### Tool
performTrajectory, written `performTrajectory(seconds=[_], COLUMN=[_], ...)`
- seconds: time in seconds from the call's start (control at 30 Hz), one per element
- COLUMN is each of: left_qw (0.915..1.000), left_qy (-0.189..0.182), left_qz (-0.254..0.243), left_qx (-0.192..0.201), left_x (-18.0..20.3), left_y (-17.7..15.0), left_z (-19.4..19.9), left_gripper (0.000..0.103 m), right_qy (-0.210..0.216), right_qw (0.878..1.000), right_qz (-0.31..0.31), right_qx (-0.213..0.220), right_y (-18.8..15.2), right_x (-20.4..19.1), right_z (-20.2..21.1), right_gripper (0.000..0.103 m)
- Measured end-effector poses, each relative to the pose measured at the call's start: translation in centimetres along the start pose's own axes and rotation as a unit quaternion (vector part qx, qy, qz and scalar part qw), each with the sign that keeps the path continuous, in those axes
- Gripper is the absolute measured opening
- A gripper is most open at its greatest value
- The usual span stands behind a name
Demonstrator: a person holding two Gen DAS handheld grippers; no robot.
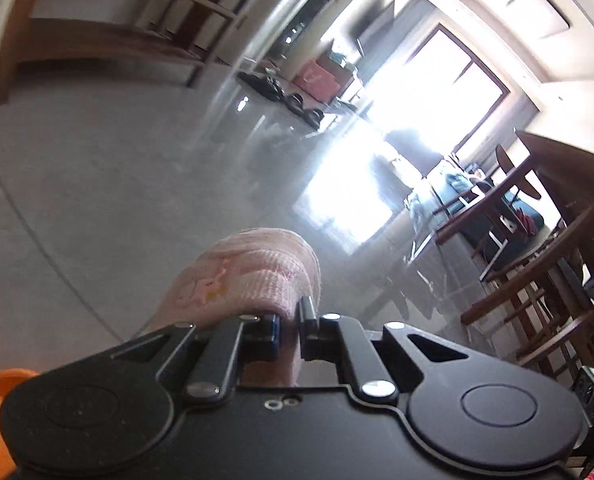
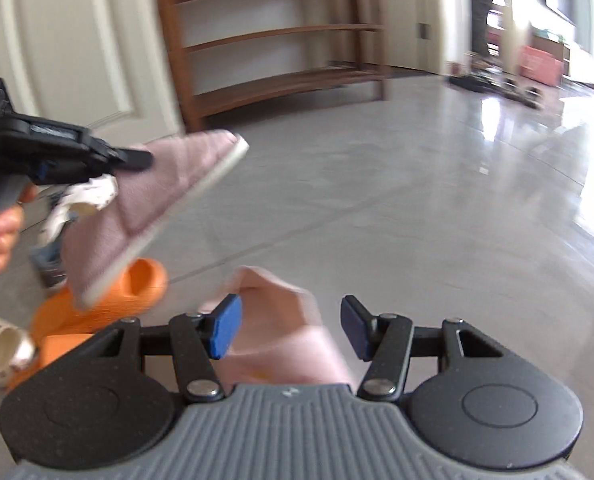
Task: Organize scattered shoes
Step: 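Carry the pink slipper with the left gripper and place it beside the first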
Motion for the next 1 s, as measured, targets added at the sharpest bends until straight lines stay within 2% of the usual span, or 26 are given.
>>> performTrajectory(seconds=[0.13, 0.23, 0.27, 0.4, 0.47, 0.57, 0.63, 0.73, 0.8, 0.83, 0.87, 0.9, 0.93, 1.0], left_qw=[0.9974, 0.9929, 0.9913, 0.9926, 0.996, 0.9989, 0.9987, 0.9979, 0.9975, 0.9973, 0.9972, 0.997, 0.9969, 0.9969], left_qy=[-0.021, -0.037, -0.03, -0.014, 0.002, 0.015, 0.025, 0.036, 0.043, 0.046, 0.047, 0.047, 0.049, 0.054], left_qz=[-0.032, -0.064, -0.08, -0.076, -0.054, 0.004, 0.03, 0.048, 0.05, 0.051, 0.055, 0.057, 0.056, 0.049], left_qx=[-0.061, -0.093, -0.1, -0.093, -0.071, -0.045, -0.033, -0.022, -0.024, -0.024, -0.023, -0.023, -0.026, -0.028], left_x=[3.3, 5.7, 6.2, 5.2, 3.7, 1.3, 0.1, -0.8, -0.9, -1.0, -0.7, -0.6, -0.6, -0.1], left_y=[-1.9, -4.2, -5.0, -7.1, -7.6, -8.7, -9.6, -10.7, -11.3, -11.7, -11.8, -11.9, -12.1, -12.1], left_z=[-8.1, -10.0, -9.8, -5.9, -2.4, 2.4, 4.8, 7.2, 7.7, 8.0, 8.0, 8.1, 8.3, 8.0], left_gripper=[0.006, 0.006, 0.006, 0.007, 0.019, 0.019, 0.019, 0.021, 0.021, 0.022, 0.023, 0.024, 0.024, 0.025], right_qy=[-0.035, -0.055, -0.059, -0.046, -0.032, 0.0, 0.01, -0.002, -0.023, -0.034, -0.045, -0.055, -0.06, -0.061], right_qw=[0.999, 0.998, 0.998, 0.999, 0.998, 0.991, 0.981, 0.96, 0.938, 0.931, 0.924, 0.919, 0.917, 0.924], right_qz=[-0.014, -0.024, -0.023, 0.011, 0.044, 0.133, 0.192, 0.27, 0.312, 0.32, 0.328, 0.332, 0.329, 0.299], right_qx=[-0.01, -0.016, -0.017, -0.014, -0.012, -0.011, -0.026, -0.07, -0.153, -0.171, -0.189, -0.206, -0.216, -0.23], right_y=[-0.8, -1.0, -0.9, 0.9, 1.9, 4.5, 5.9, 7.5, 7.1, 7.0, 6.9, 6.7, 6.6, 6.5], right_x=[4.3, 6.9, 7.4, 7.5, 6.5, 3.2, 1.0, -1.3, -1.8, -1.6, -1.4, -1.0, -0.6, 0.3], right_z=[0.5, 0.5, 0.4, -0.8, -1.7, -4.2, -6.4, -11.1, -15.5, -16.9, -18.2, -19.3, -20.0, -20.2], right_gripper=[0.059, 0.059, 0.059, 0.059, 0.059, 0.059, 0.059, 0.059, 0.057, 0.056, 0.044, 0.017, 0.018, 0.014])
Point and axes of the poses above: each gripper's, at about its wrist camera, not at the fingertips, and z roughly against the way its jaws point, x to its right, y to its top, the point moved 9 cm from there along -z, roughly the way its jaws point, and after that the axes turned 2 degrees about -z, right-handed, at the moved point
